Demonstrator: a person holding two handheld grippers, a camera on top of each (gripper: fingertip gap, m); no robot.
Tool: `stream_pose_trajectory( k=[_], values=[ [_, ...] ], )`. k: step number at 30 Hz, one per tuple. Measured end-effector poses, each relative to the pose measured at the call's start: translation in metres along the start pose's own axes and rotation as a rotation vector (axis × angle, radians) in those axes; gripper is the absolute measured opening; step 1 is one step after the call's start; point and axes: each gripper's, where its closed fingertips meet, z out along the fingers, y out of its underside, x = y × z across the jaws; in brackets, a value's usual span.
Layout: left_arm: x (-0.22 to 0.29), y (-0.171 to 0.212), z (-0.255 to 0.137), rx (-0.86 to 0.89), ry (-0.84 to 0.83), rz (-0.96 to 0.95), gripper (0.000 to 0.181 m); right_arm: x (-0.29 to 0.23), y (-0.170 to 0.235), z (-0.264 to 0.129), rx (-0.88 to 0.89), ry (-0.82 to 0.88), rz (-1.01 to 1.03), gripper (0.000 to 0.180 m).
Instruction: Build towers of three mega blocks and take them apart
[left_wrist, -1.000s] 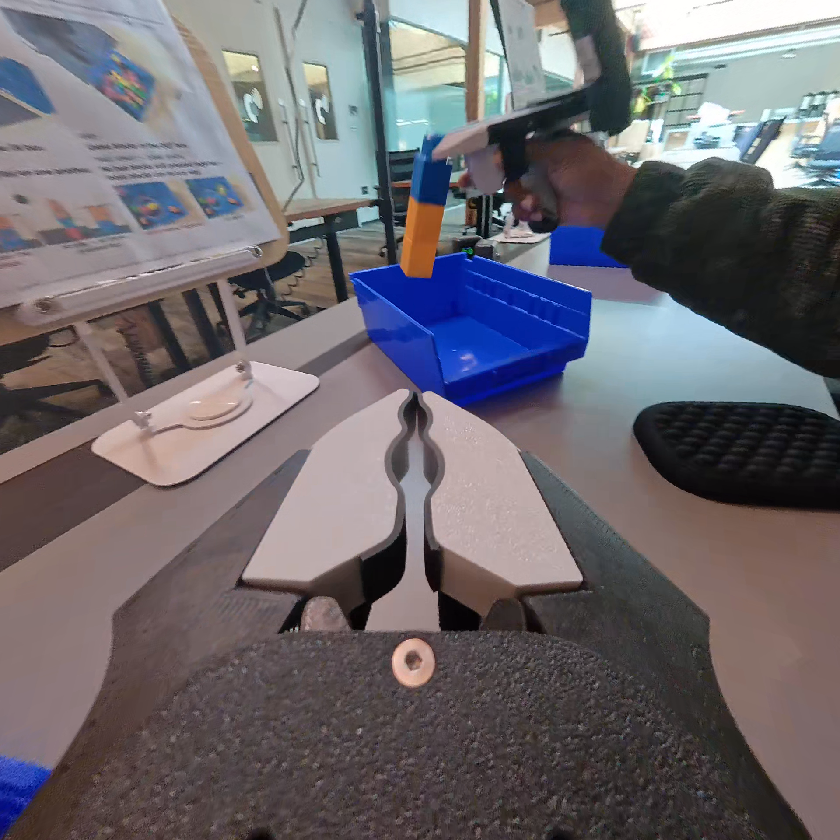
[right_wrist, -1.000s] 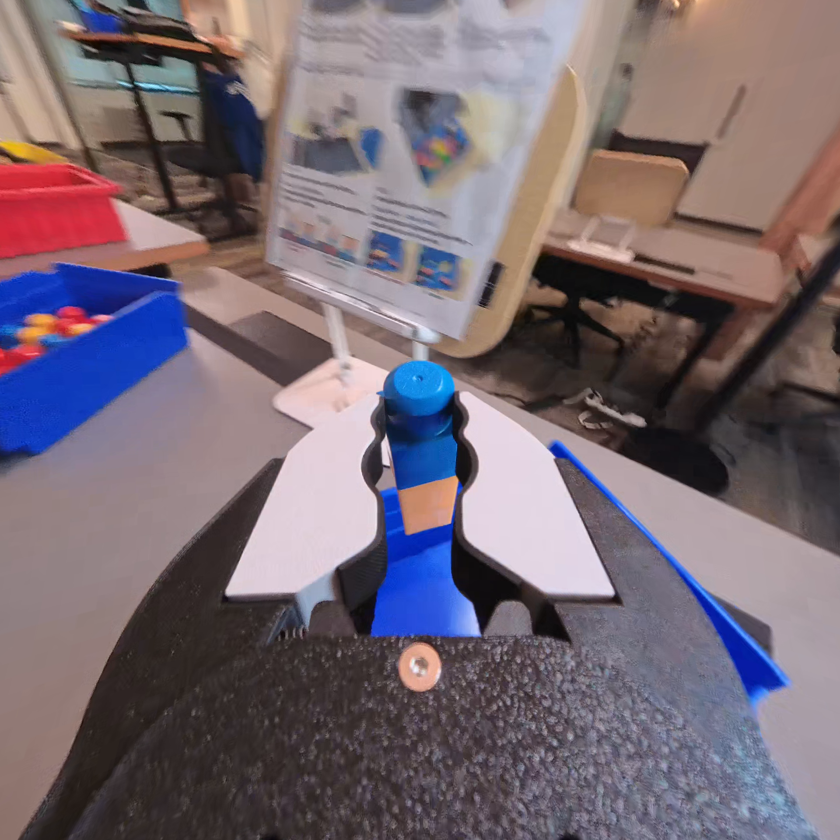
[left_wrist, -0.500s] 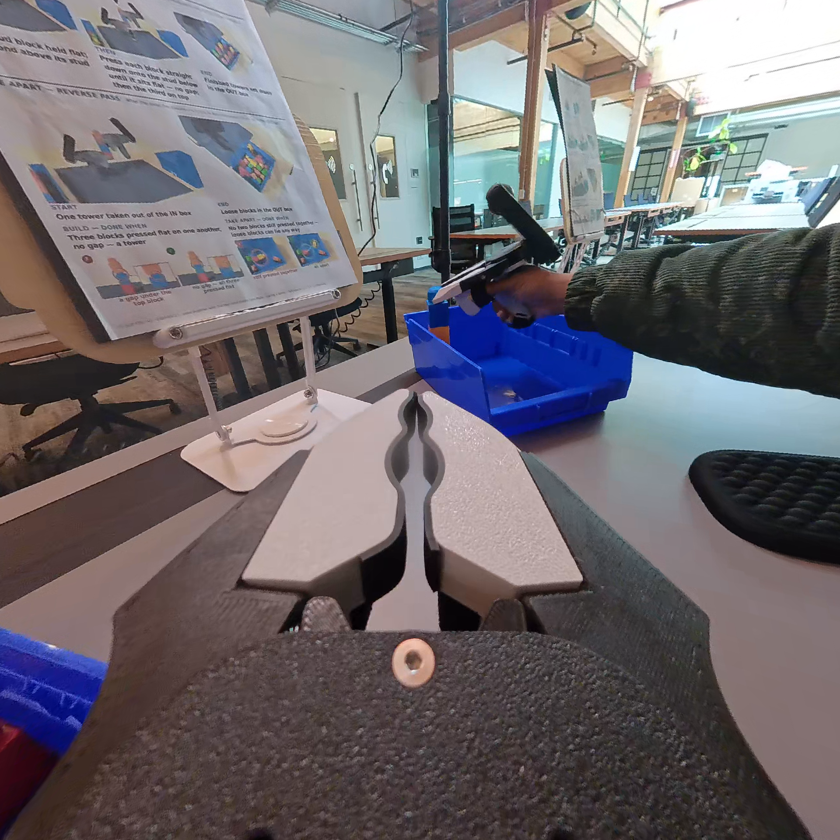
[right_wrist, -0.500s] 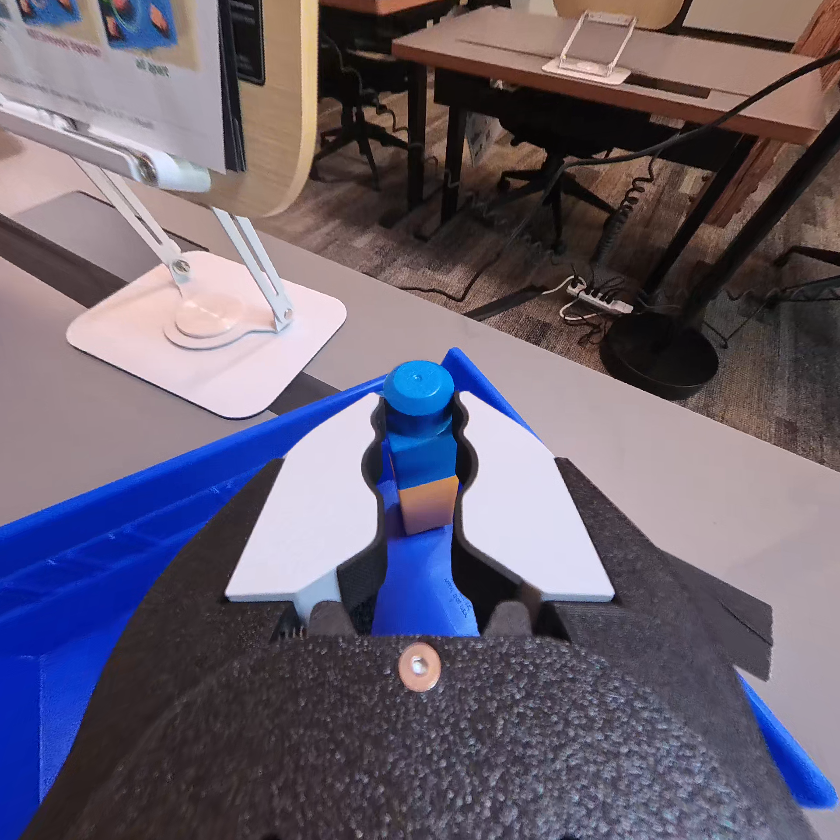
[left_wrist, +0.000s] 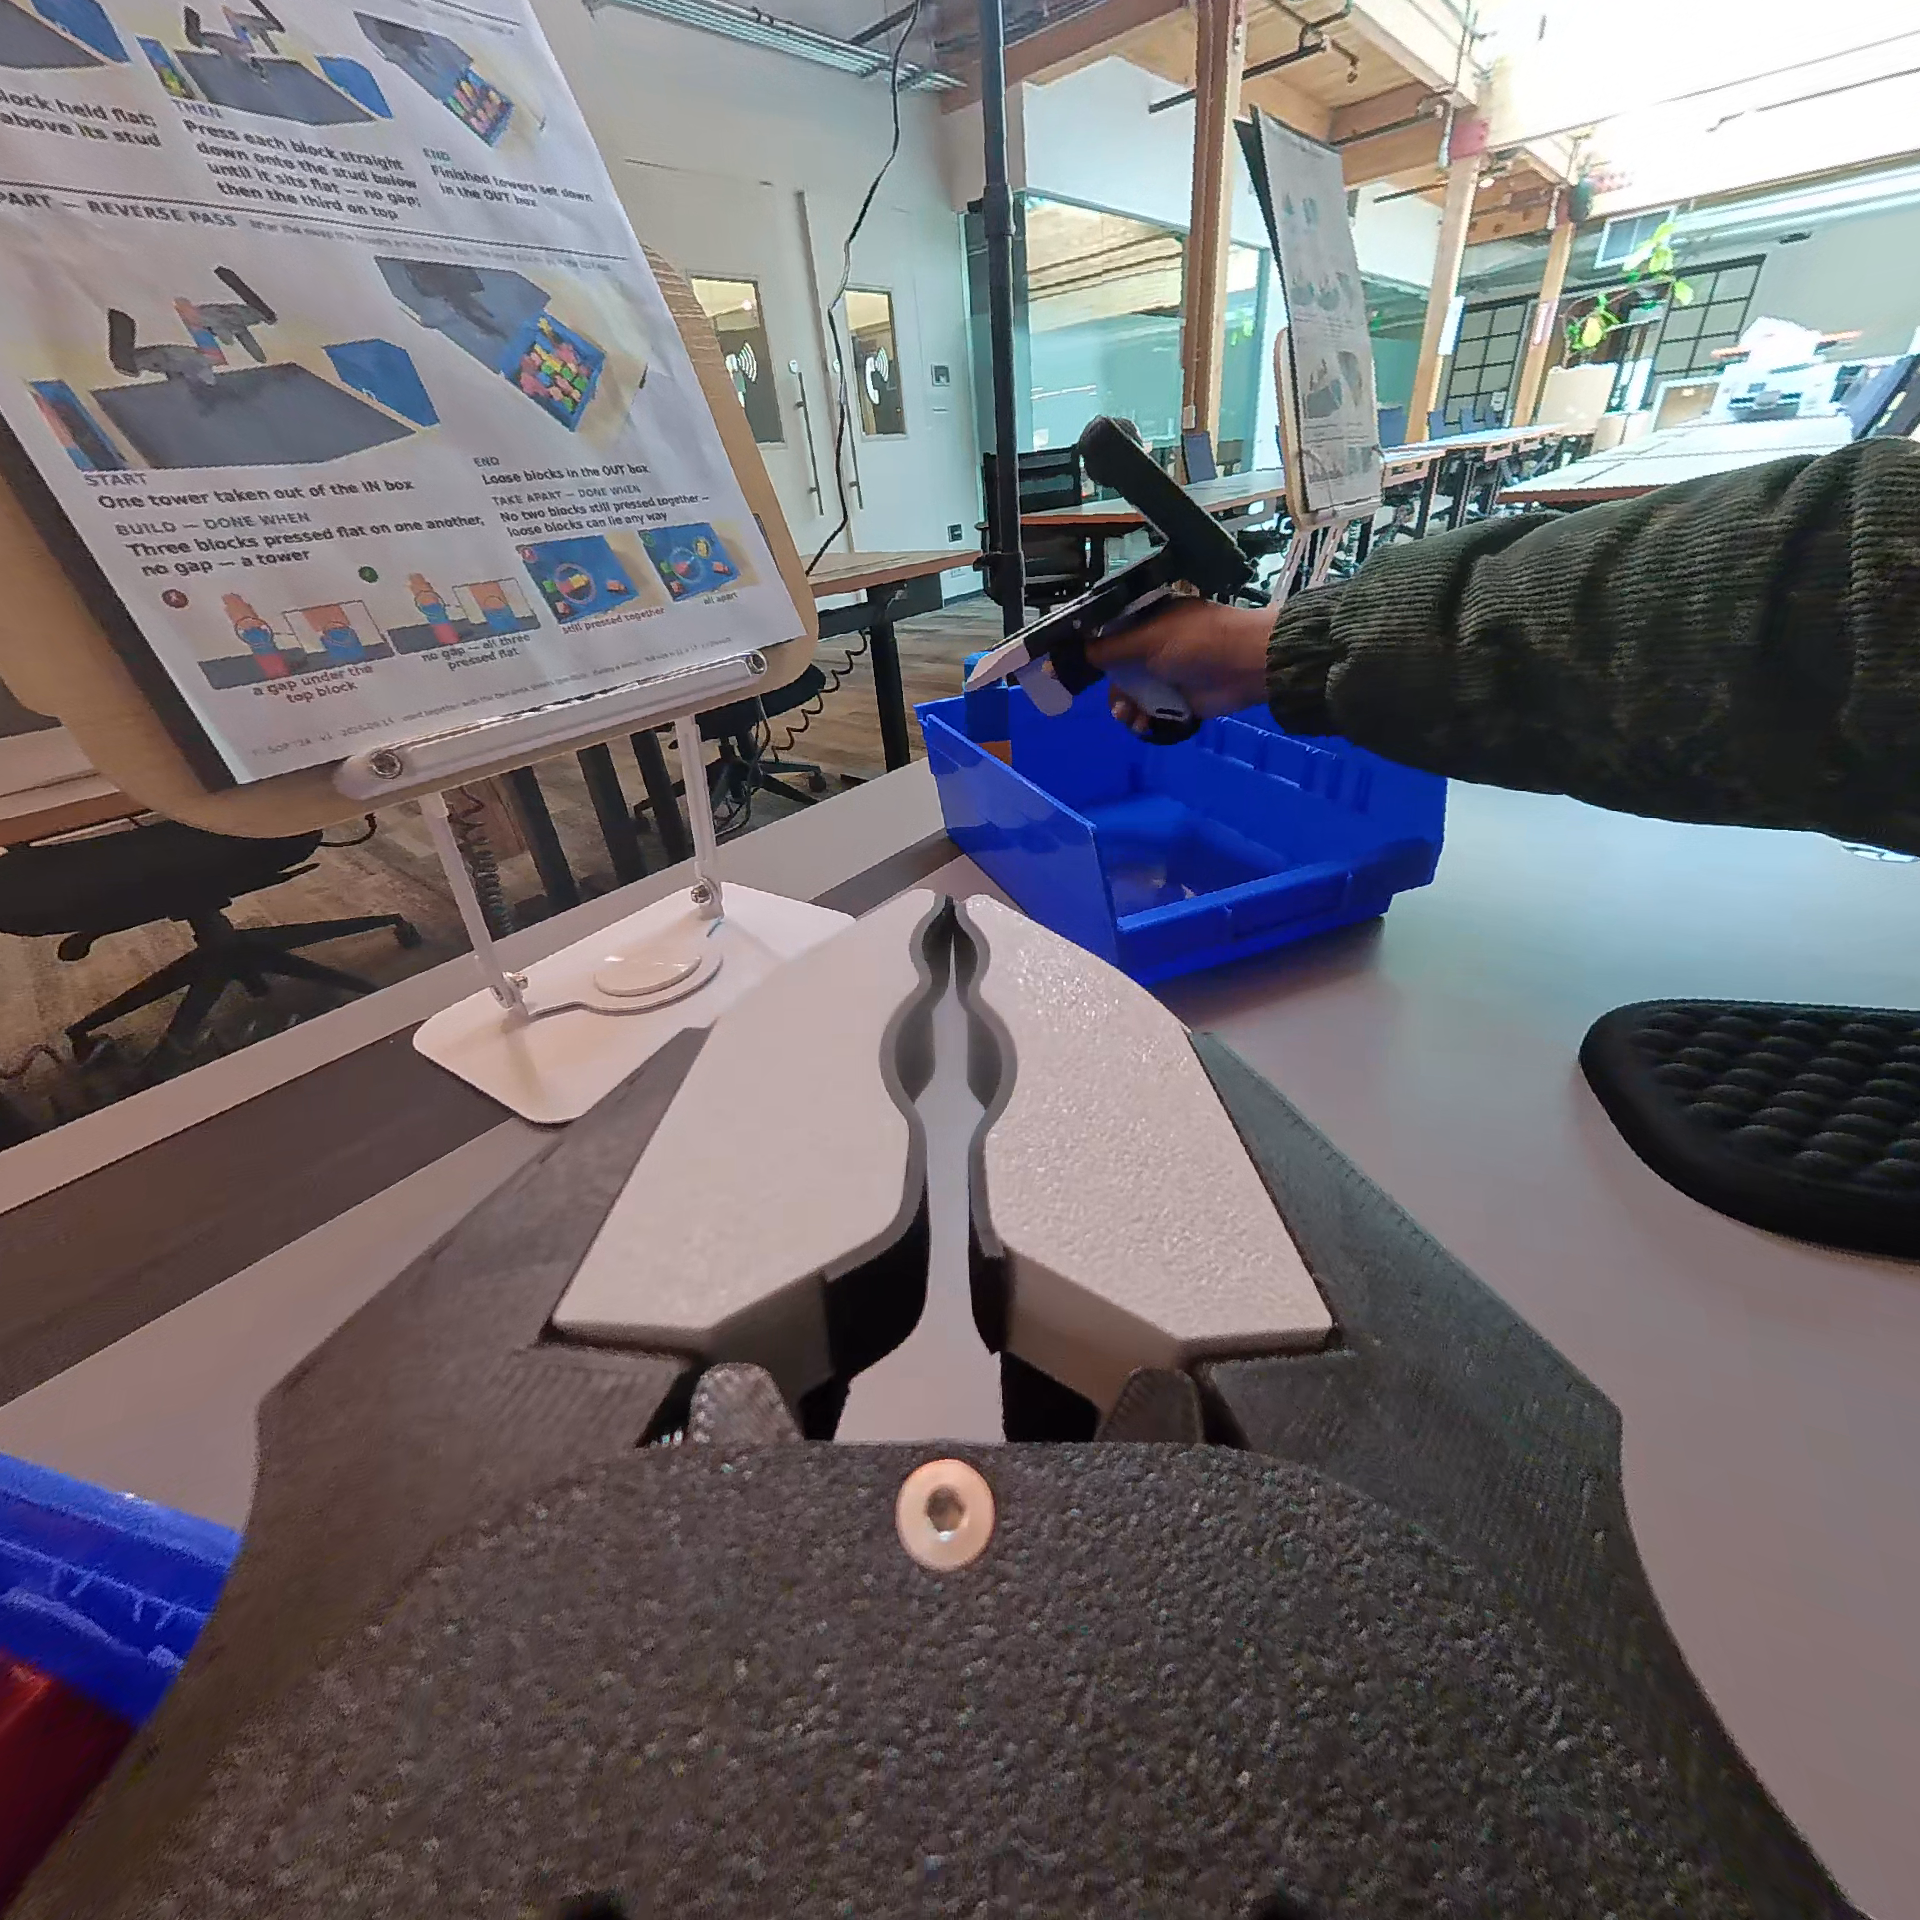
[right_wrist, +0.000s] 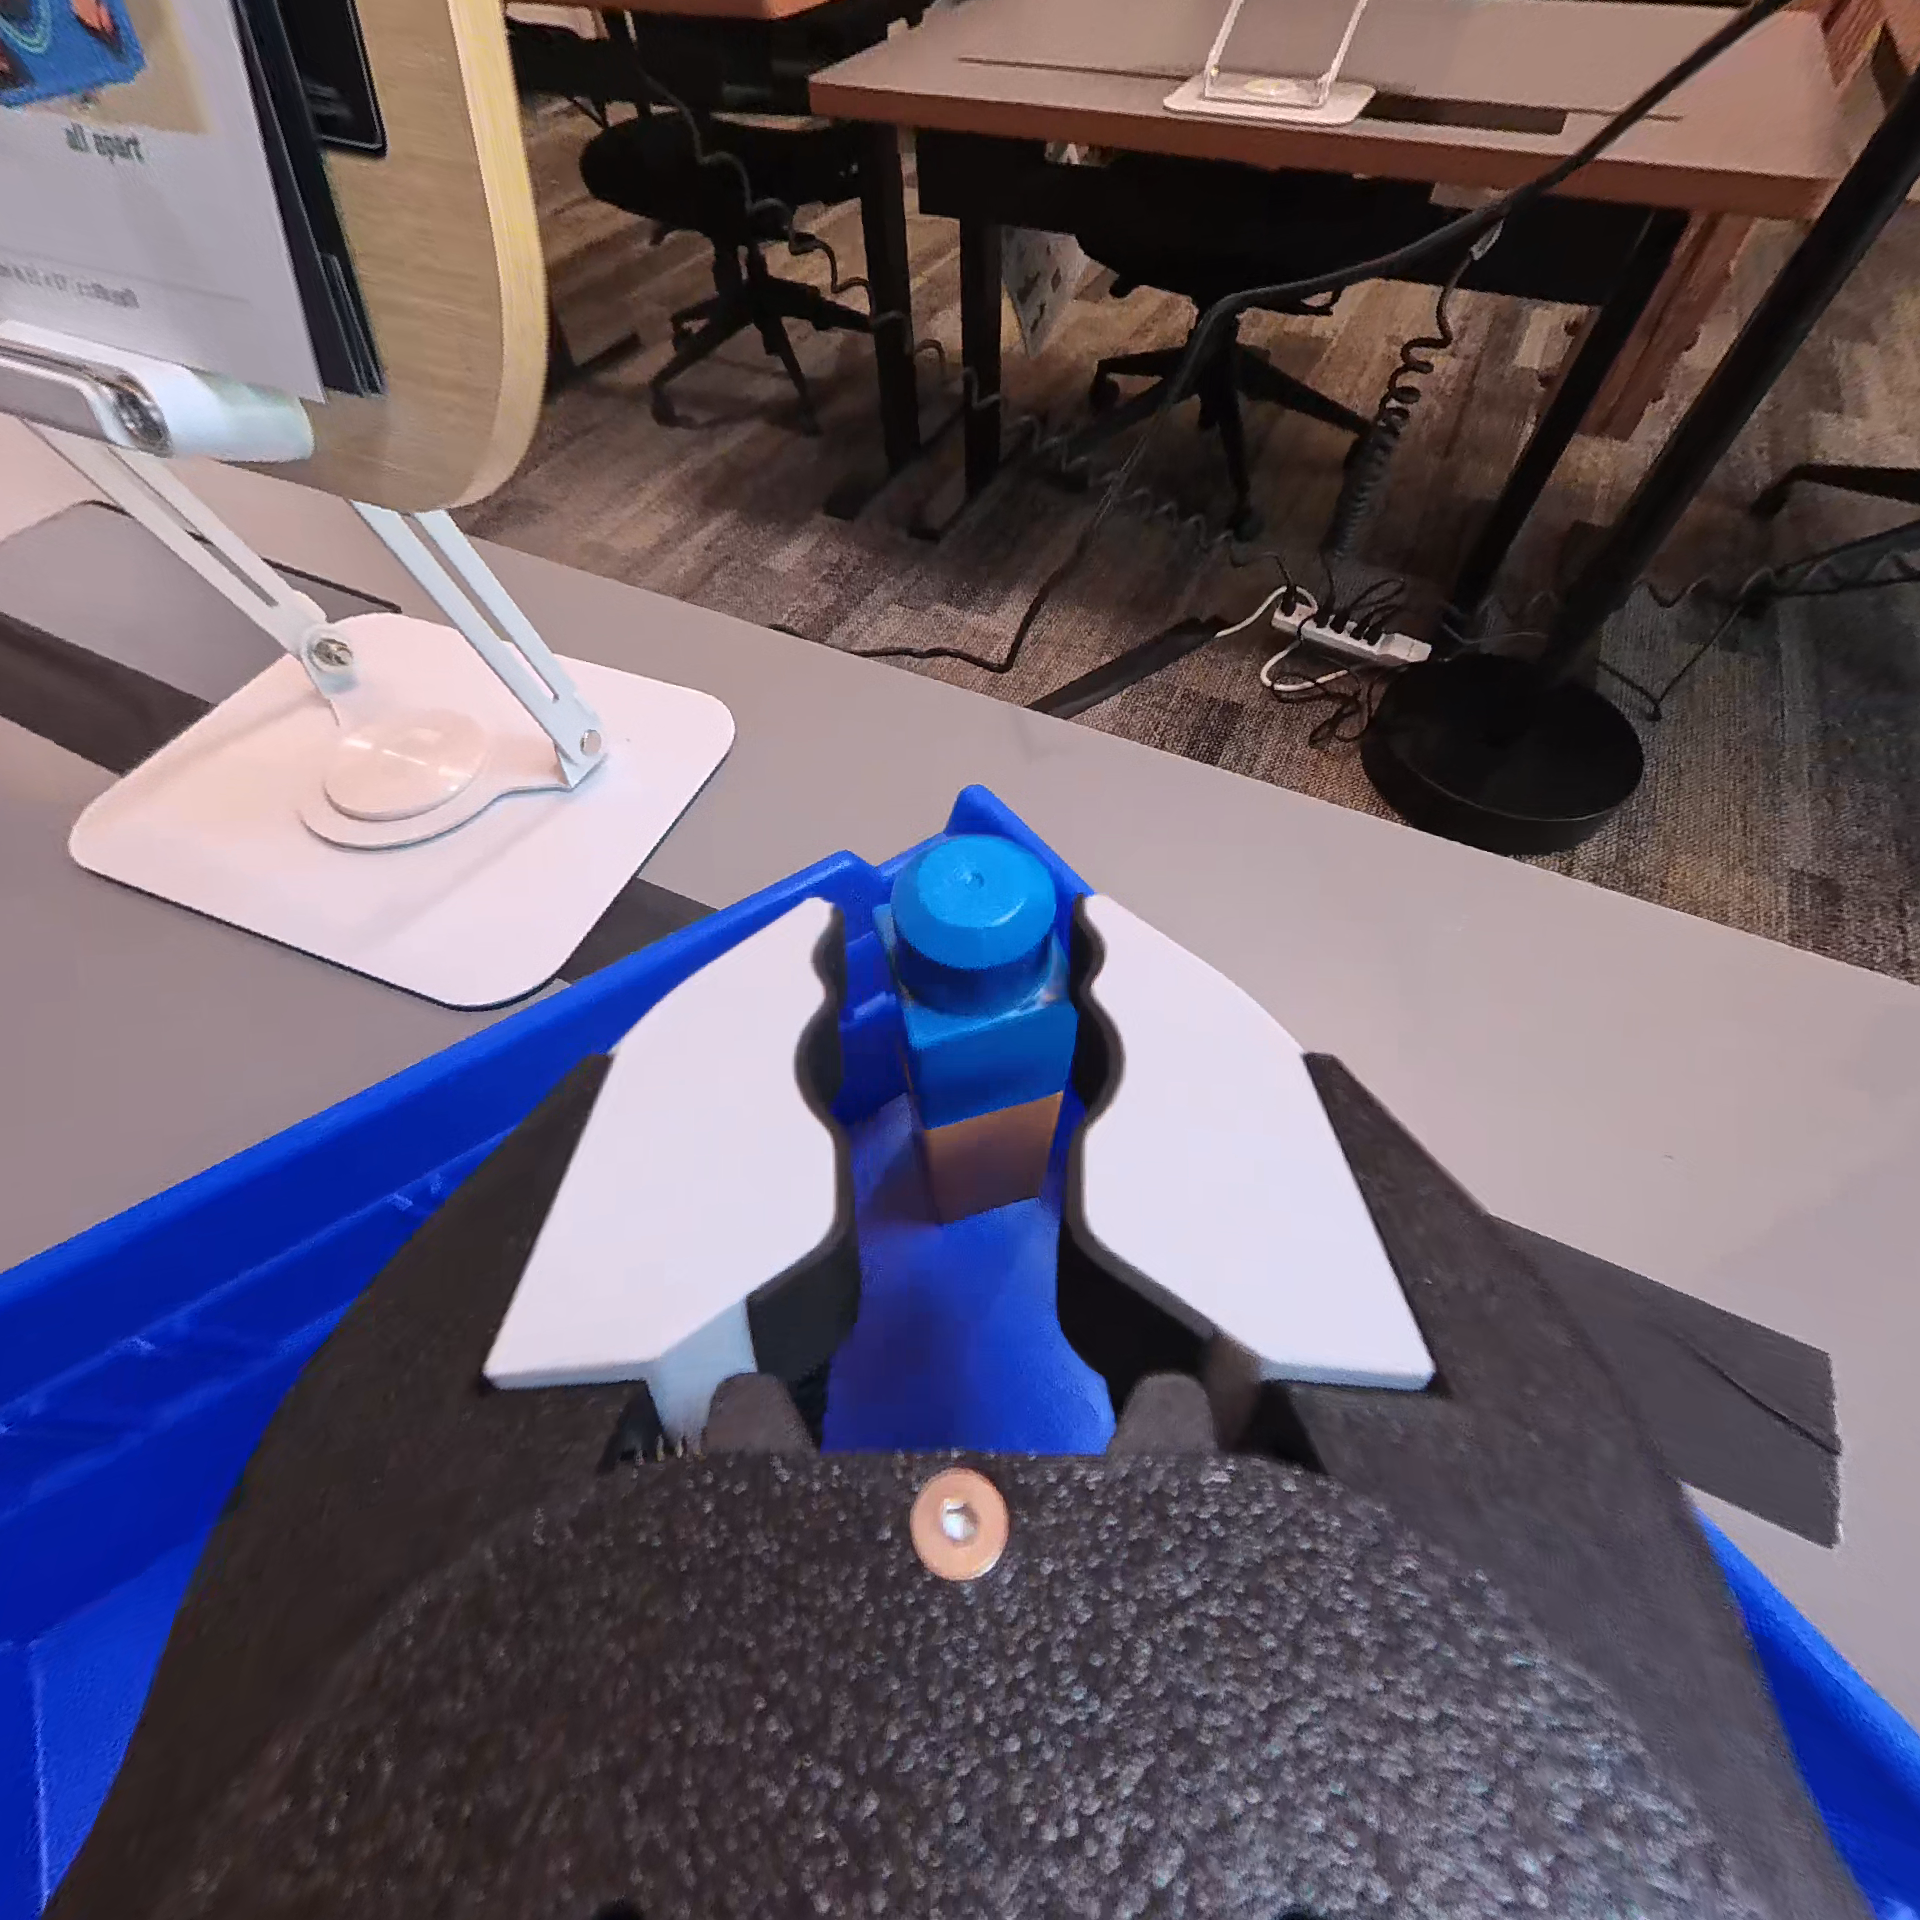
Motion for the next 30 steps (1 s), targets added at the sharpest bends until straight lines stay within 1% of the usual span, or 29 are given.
stream_pose_trajectory(
  k=[2,4,6,8,10,12,14,17,19,21,23,25,27,30],
  values=[
    [-0.003,0.001,0.0,-0.002,-0.014,-0.008,0.0,-0.006,-0.007,-0.003,0.013,-0.029,-0.002,0.06],
    [-0.008,0.002,-0.001,-0.013,-0.035,-0.009,0.0,-0.015,-0.024,-0.012,0.065,-0.051,-0.005,0.065],
    [-0.018,0.0,-0.005,-0.021,-0.08,-0.003,0.0,-0.029,-0.049,-0.027,0.135,-0.05,-0.049,0.064],
    [-0.031,-0.005,-0.013,-0.022,-0.128,-0.007,0.0,-0.056,-0.072,-0.046,0.202,-0.068,-0.115,0.064],
    [-0.049,-0.012,-0.026,-0.04,-0.177,0.0,0.0,-0.099,-0.09,-0.071,0.289,-0.146,-0.149,0.061],
    [-0.073,-0.016,-0.045,-0.087,-0.256,0.021,0.0,-0.15,-0.096,-0.1,0.363,-0.259,-0.152,0.058],
    [-0.098,-0.016,-0.069,-0.137,-0.345,0.033,0.001,-0.2,-0.089,-0.128,0.4,-0.362,-0.162,0.053],
    [-0.128,-0.005,-0.102,-0.241,-0.43,0.006,0.002,-0.26,-0.061,-0.162,0.384,-0.485,-0.159,0.039],
    [-0.144,0.01,-0.123,-0.361,-0.472,-0.011,0.005,-0.288,-0.038,-0.181,0.359,-0.541,-0.127,0.02],
    [-0.154,0.027,-0.141,-0.5,-0.481,-0.021,0.012,-0.306,-0.012,-0.192,0.313,-0.565,-0.1,0.008],
    [-0.153,0.046,-0.152,-0.655,-0.429,-0.037,0.022,-0.318,0.014,-0.199,0.276,-0.578,-0.084,0.004],
    [-0.151,0.067,-0.16,-0.832,-0.362,-0.024,0.033,-0.323,0.038,-0.201,0.239,-0.584,-0.075,0.004],
    [-0.15,0.084,-0.163,-0.97,-0.297,0.0,0.035,-0.322,0.051,-0.2,0.249,-0.574,-0.06,0.004],
    [-0.144,0.109,-0.162,-1.132,-0.165,-0.03,0.041,-0.319,0.061,-0.199,0.269,-0.619,0.023,0.004]
  ],
)
